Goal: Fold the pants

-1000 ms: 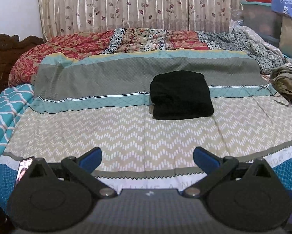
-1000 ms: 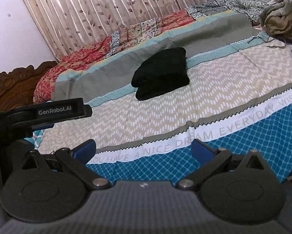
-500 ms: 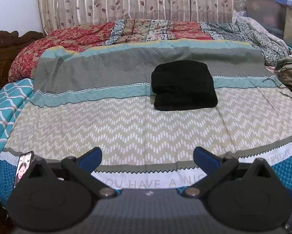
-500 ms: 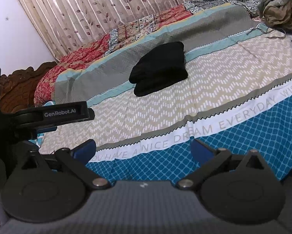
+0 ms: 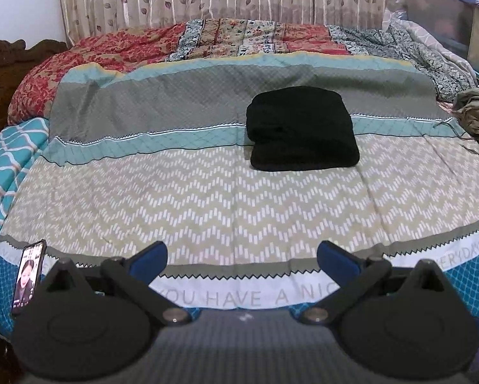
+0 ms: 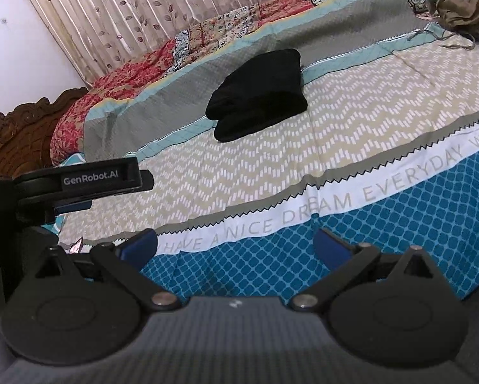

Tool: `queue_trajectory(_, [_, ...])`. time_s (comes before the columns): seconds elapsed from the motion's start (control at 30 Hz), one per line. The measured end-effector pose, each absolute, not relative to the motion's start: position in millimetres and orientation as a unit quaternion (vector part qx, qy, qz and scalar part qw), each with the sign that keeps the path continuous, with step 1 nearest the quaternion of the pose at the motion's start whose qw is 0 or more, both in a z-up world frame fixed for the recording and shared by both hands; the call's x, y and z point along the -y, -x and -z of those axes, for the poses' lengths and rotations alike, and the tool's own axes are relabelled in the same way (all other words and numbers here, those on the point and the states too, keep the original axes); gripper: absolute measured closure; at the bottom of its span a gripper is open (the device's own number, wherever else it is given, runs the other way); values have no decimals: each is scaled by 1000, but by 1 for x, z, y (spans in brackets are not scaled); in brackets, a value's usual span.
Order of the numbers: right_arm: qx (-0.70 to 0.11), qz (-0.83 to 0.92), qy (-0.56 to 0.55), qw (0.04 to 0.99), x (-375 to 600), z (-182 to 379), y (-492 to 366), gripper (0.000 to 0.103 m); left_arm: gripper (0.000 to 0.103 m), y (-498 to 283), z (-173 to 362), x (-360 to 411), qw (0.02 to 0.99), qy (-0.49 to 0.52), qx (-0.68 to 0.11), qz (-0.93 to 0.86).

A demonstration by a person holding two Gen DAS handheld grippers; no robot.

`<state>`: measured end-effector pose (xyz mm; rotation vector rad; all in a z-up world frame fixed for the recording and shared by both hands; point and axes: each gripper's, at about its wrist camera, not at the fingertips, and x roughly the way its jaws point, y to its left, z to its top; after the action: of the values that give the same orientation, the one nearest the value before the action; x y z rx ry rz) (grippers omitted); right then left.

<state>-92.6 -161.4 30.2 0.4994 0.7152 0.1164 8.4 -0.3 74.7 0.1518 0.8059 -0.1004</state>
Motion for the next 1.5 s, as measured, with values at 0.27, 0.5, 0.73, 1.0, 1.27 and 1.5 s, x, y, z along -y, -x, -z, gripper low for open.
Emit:
queue_trajectory(0.27, [-348, -64, -226, 907, 157, -30, 87, 0, 0, -20, -67, -10, 906, -59, -418, 38])
queue_trajectory(0.5, [-353, -64, -225, 906, 157, -29, 82, 0, 0, -24, -63, -12, 905, -62, -419, 34])
queue_trajectory(0.73, [-353, -65, -223, 906, 154, -28, 80, 0, 0, -24, -70, -13, 915, -71, -396, 25])
queue_trajectory(1.0, [-352, -66, -222, 907, 153, -29, 78, 0, 0, -22, -77, -13, 925, -70, -374, 26])
queue_trajectory(1.27, [-350, -65, -226, 907, 155, -30, 80, 0, 0, -21, -76, -8, 921, -85, -379, 24])
queue_trajectory(1.5, [-351, -65, -230, 905, 156, -30, 82, 0, 0, -20, -75, -11, 918, -87, -386, 10])
